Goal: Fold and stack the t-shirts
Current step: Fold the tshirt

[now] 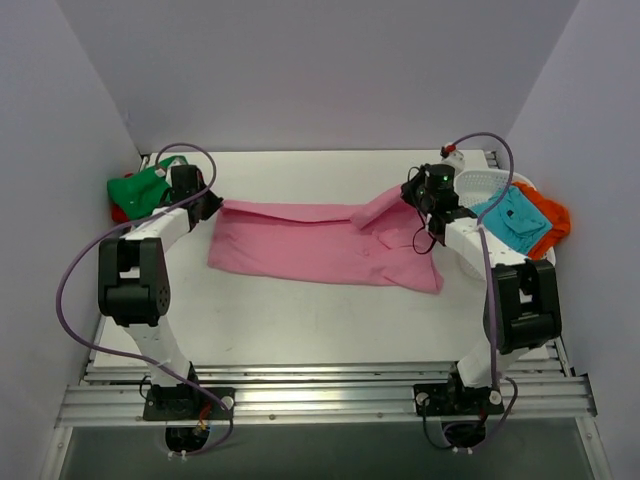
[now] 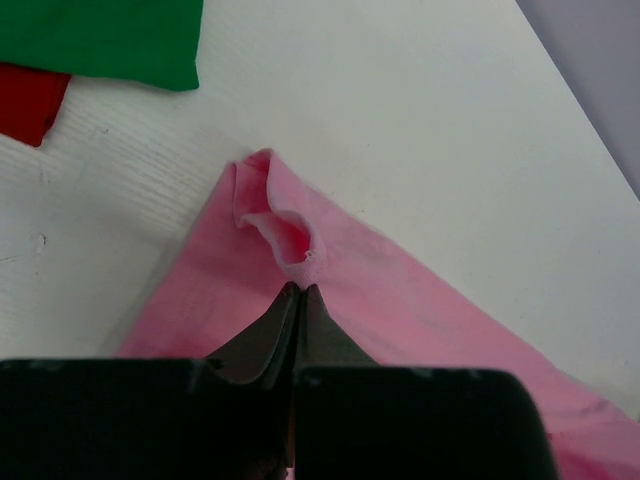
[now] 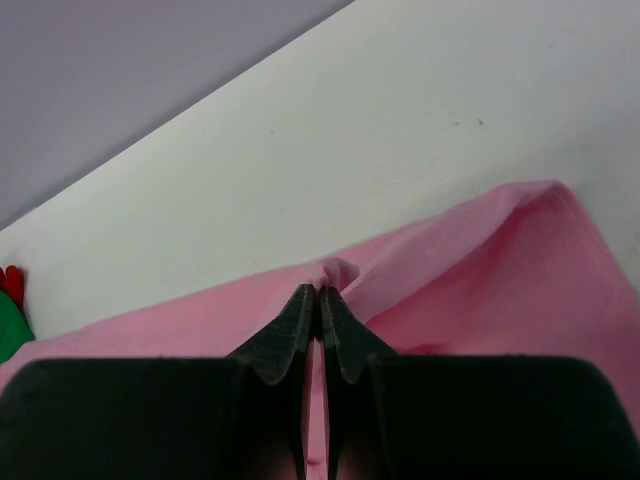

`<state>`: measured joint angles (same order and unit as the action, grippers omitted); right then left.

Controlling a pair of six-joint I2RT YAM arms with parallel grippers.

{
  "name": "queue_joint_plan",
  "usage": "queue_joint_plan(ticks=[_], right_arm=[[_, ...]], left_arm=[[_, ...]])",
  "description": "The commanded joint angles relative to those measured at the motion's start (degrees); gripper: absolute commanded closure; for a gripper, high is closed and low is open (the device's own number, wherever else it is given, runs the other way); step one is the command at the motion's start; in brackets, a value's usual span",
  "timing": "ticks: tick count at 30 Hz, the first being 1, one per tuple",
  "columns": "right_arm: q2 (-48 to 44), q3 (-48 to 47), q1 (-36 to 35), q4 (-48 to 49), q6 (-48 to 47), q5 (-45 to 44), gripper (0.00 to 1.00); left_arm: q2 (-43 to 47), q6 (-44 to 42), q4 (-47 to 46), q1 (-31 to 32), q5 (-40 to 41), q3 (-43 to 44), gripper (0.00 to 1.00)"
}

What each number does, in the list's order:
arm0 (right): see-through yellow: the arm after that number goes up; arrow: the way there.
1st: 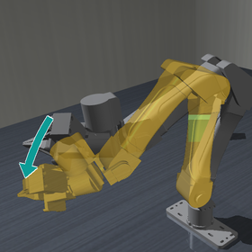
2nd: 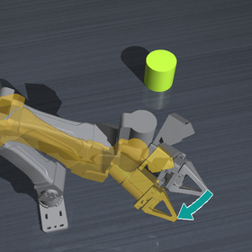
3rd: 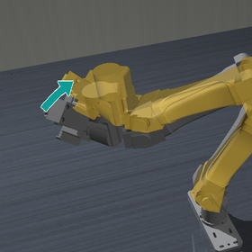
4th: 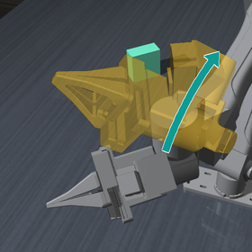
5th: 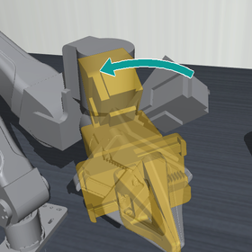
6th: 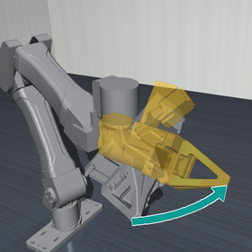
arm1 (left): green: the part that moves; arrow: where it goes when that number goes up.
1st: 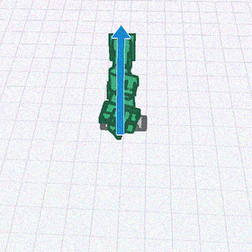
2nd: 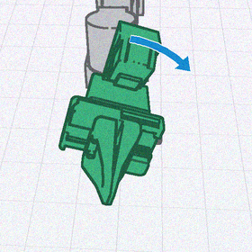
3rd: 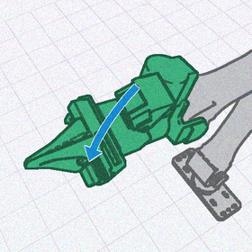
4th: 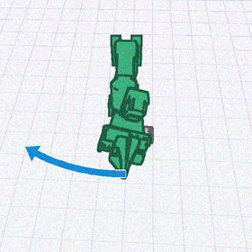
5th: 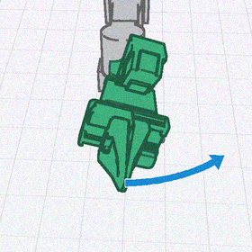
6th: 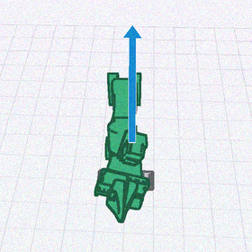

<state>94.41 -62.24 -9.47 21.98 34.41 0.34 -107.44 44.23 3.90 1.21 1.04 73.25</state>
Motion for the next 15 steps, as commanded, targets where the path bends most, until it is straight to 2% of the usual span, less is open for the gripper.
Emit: queue_joint_plan(ticks=[1, 15], right_arm=[[-6.6, 4.74, -0.46, 0.43, -0.49, -3.5, 1.0], [-21.45, 19.87, -1.25, -3.16, 1.26, -7.89, 1.0]], left_arm=[[3.72, -1.16, -4.95, -0.95, -0.51, -1.62, 0.98], [4.52, -0.46, -7.33, -0.95, -2.62, -6.19, 0.98]])
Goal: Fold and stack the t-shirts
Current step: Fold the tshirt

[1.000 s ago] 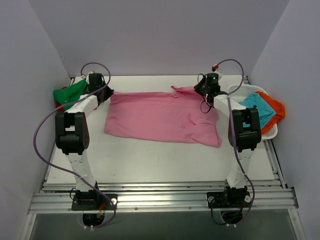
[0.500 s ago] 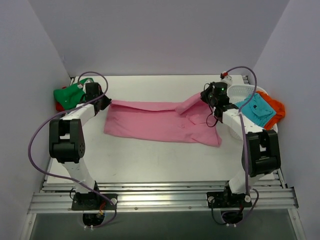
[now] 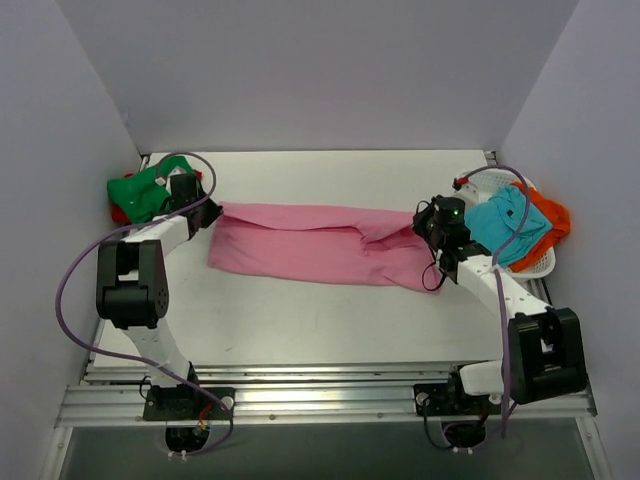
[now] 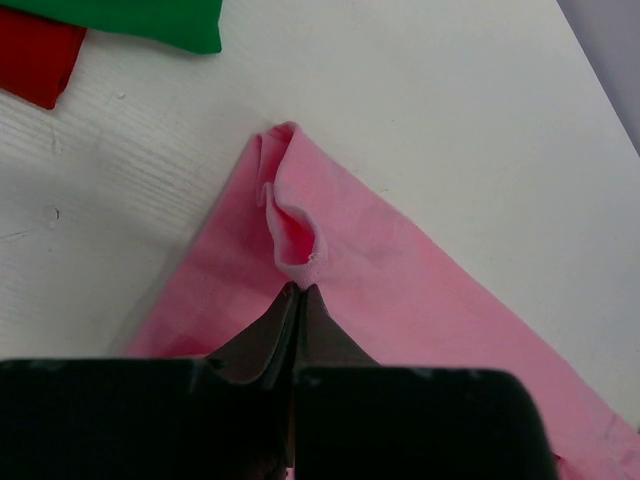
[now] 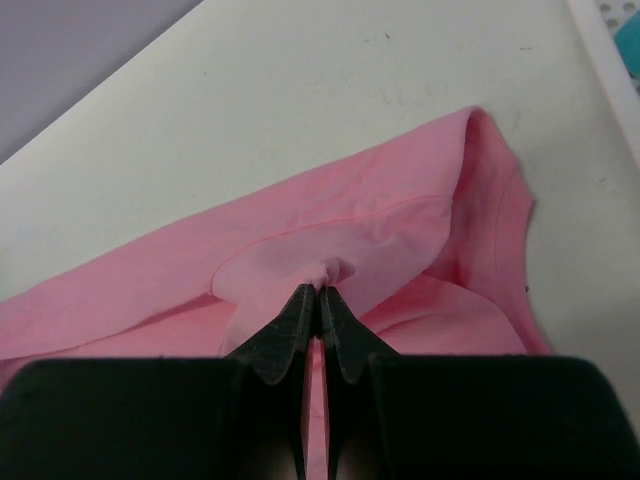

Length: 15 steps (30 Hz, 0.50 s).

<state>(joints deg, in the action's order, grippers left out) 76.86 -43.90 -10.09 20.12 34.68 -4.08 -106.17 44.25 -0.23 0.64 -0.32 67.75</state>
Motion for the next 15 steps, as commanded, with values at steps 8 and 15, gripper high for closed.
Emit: queue_joint_plan(ticks=[8, 15], right_arm=[[-8.39, 4.96, -3.01, -6.74, 2.85, -8.22, 1.0], [-9.62, 7.77, -3.89, -12.03, 7.24, -15.52, 1.0]], left_arm=[[5.71, -0.48, -2.67, -0.38, -0.83, -3.14, 0.98], [8.7, -0.13, -3.2, -0.38, 1.1, -8.68, 0.98]])
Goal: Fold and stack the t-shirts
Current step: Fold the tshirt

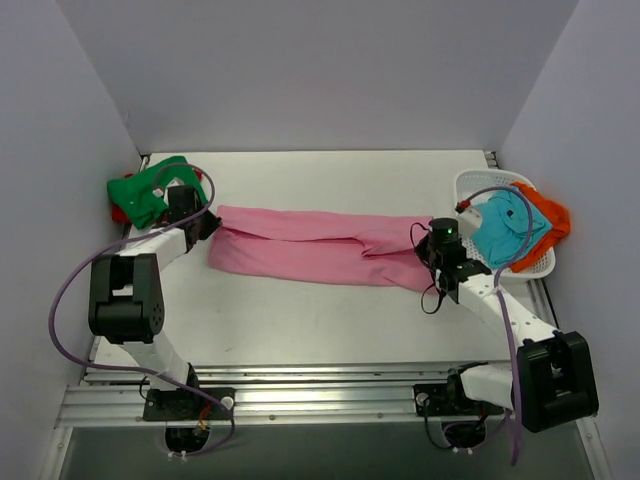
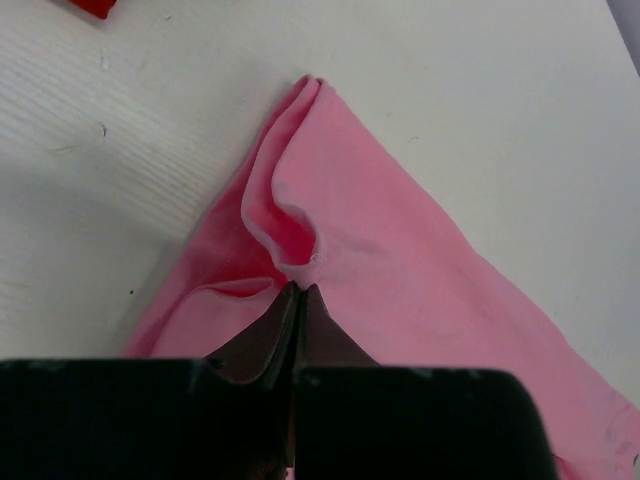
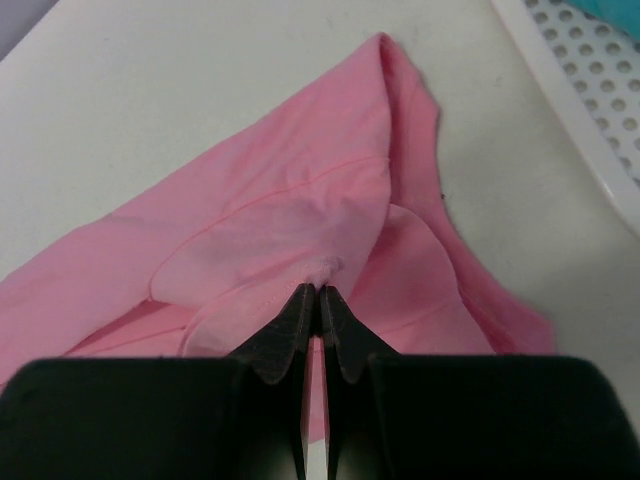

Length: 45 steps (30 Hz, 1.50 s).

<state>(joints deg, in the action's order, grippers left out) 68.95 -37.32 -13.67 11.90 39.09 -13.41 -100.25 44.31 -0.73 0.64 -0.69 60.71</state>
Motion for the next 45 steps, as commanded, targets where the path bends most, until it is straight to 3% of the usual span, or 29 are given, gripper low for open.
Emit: queue_joint_plan(ticks=[1, 7, 8, 9, 10, 11, 13, 23, 29, 39, 42, 43, 45], right_arm=[[-1.71, 1.89, -0.39, -4.16, 3.35, -7.67, 1.0], [-2.15, 3.92, -0.48, -8.47, 8.63, -13.39, 1.0], [-2.41, 4.62, -0.48, -8.91, 9.33, -14.35, 0.93], [-2.59, 4.97, -0.57, -9.09, 10.38, -14.54, 0.73], [-2.68, 5.41, -0.48, -9.18, 10.74, -14.45, 0.34], [-3.11, 5.94, -0.48, -9.35, 11.35, -14.45, 0.22], [-3.73, 5.94, -0.57, -10.31, 12.5, -14.54, 0.01], [-7.61, 4.9, -1.62, -9.45, 12.94, -12.61, 0.0], [2.75, 1.82, -1.71, -6.2, 12.76, -11.99, 0.0], [17.7, -1.08, -1.62, 1.63, 13.73, -9.0, 0.06], [21.04, -2.4, -1.62, 2.86, 13.2, -7.86, 0.16], [21.75, -2.67, -1.62, 4.0, 12.94, -7.08, 0.29], [23.24, -2.67, -1.62, 4.88, 12.85, -6.54, 0.42]], left_arm=[[2.78, -0.19, -2.52, -0.38, 1.57, -2.08, 0.98], [0.58, 0.6, -0.15, -0.38, 4.29, -3.58, 0.98], [0.06, 0.68, 0.64, -0.38, 4.38, -3.4, 0.93], [-0.73, 1.21, 0.64, -0.38, 4.47, -3.23, 0.81], [-0.91, 1.47, 0.64, -0.38, 4.12, -3.14, 0.65], [-0.92, 1.56, 0.64, -0.38, 4.2, -3.31, 0.29], [-0.13, 2.27, -0.4, -0.38, 4.29, -4.62, 0.05], [13.75, 1.65, 0.64, 2.34, 7.54, -1.92, 0.06], [16.75, 0.77, 4.51, 4.98, 7.9, 2.75, 0.06], [20.44, -1.07, 4.42, 4.63, 8.16, 1.96, 0.06], [20.27, -1.25, 4.16, 4.54, 8.07, 2.22, 0.06], [20.09, -1.34, 4.07, 4.45, 8.07, 2.22, 0.06], [20.0, -1.34, 3.9, 4.28, 8.07, 1.96, 0.06]])
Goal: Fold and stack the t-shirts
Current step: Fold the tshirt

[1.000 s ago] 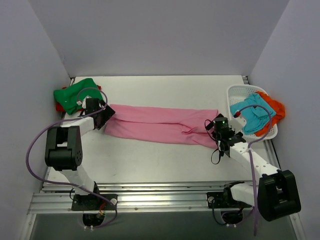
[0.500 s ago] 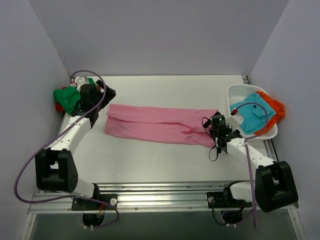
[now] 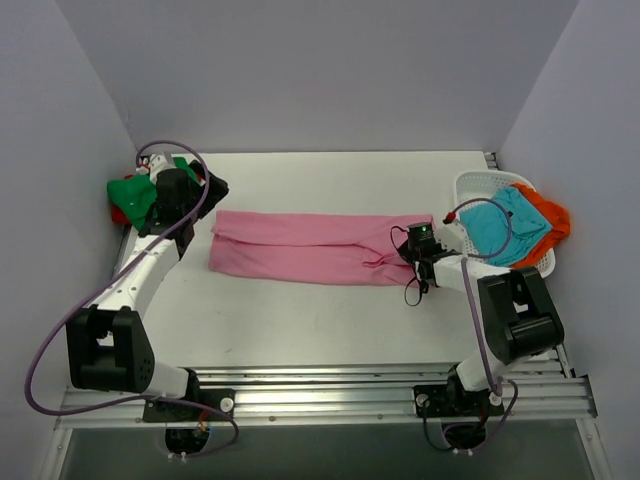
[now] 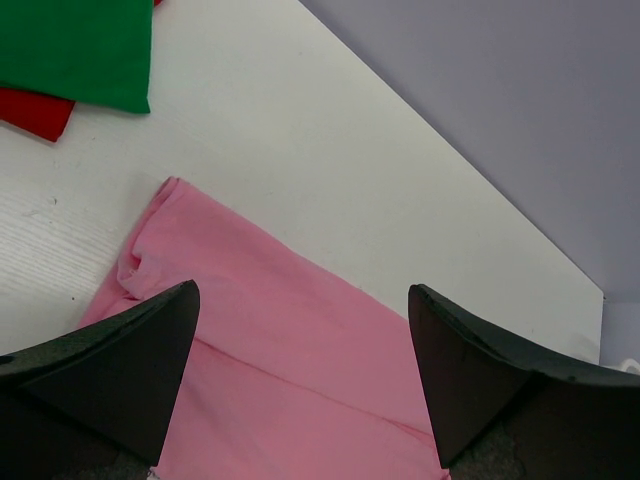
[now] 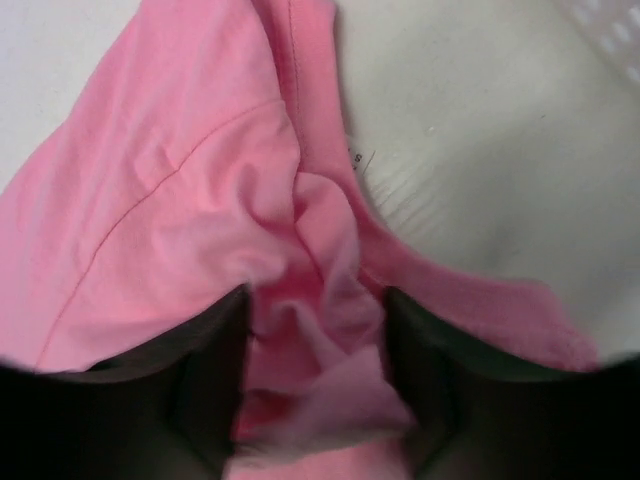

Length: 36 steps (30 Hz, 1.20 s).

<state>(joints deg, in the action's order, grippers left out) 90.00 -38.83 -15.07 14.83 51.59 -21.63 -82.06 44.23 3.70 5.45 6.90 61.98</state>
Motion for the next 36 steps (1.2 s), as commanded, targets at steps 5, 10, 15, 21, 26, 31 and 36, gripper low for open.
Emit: queue_joint_plan(ticks=[5, 10, 15, 21, 26, 31, 36], right_arm=[[6.32, -2.48, -0.14, 3.71, 0.26, 2.73, 0.78], [10.63, -5.99, -0.13, 5.56, 0.44, 4.49, 1.0], [19.15, -18.34, -0.05, 4.77, 0.09, 5.54, 1.0], [34.44, -40.33, 1.27, -0.41, -1.4, 8.09, 1.0], [45.68, -55.54, 3.29, 6.94, -2.64, 11.75, 1.0], [51.33, -62.59, 4.61, 21.02, -5.53, 20.47, 0.59], [43.79, -59.8, 4.52, 24.53, -11.86, 18.38, 0.0]], left_arm=[[2.08, -1.34, -1.33, -1.32, 0.31, -0.01, 0.06], [2.43, -1.25, -2.03, -1.67, 0.05, -0.1, 0.05], [2.08, -1.6, -2.56, -1.67, 0.75, 0.42, 0.05], [-0.11, -2.21, -2.65, -2.02, 0.92, 1.39, 0.06], [-1.08, -2.39, -2.74, -2.73, 0.66, 1.57, 0.05], [-2.14, -2.74, -2.65, -2.82, 0.4, 2.18, 0.05], [-1.61, -3.01, -2.74, -2.82, 0.22, 2.1, 0.05]])
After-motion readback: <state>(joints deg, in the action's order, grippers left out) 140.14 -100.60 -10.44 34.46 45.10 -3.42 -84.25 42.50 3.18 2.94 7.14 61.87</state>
